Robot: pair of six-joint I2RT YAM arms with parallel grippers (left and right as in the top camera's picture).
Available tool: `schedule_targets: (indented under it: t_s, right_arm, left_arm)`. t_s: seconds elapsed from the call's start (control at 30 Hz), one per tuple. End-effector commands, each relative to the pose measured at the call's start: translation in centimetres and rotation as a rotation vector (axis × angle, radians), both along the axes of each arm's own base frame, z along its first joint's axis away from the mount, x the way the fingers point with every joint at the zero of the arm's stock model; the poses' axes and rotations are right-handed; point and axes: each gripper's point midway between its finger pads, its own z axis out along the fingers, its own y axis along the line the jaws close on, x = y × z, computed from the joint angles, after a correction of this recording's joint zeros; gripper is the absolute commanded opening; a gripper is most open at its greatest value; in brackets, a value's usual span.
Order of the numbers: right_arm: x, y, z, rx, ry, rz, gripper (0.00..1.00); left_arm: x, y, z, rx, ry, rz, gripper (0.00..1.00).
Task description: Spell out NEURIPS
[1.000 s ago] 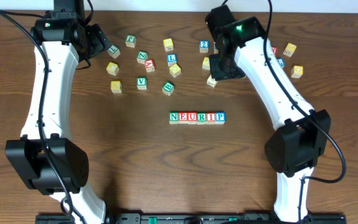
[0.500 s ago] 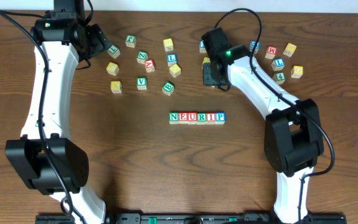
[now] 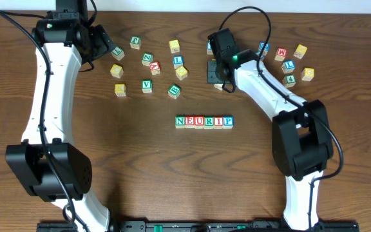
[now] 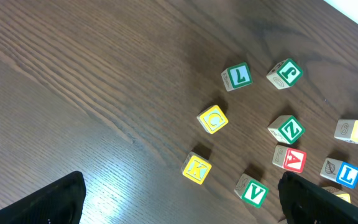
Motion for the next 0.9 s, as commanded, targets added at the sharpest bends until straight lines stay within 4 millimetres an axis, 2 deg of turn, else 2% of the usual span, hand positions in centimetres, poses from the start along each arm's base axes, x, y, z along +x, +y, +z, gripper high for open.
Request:
schedule_targets:
  t_s: [0.0,0.6,0.87]
  right_arm:
    - [-0.2,0.2,-2.2,0.009,0.038,-0.003,0.03]
    - [-0.6,0.7,-3.4,0.008,0.054,0.021,0.01]
    - [-2.2,2.7,-4.8,0.042,0.113,0.074,0.01]
  left_arm:
    - [-0.1,0.3,-0.5,0.013,0.016,0.002,0.98]
    - [-0.1,0.3,-0.5,0.013,0.016,0.002,0.98]
    - [-0.1,0.3,-0.5,0.013,0.016,0.002,0.97]
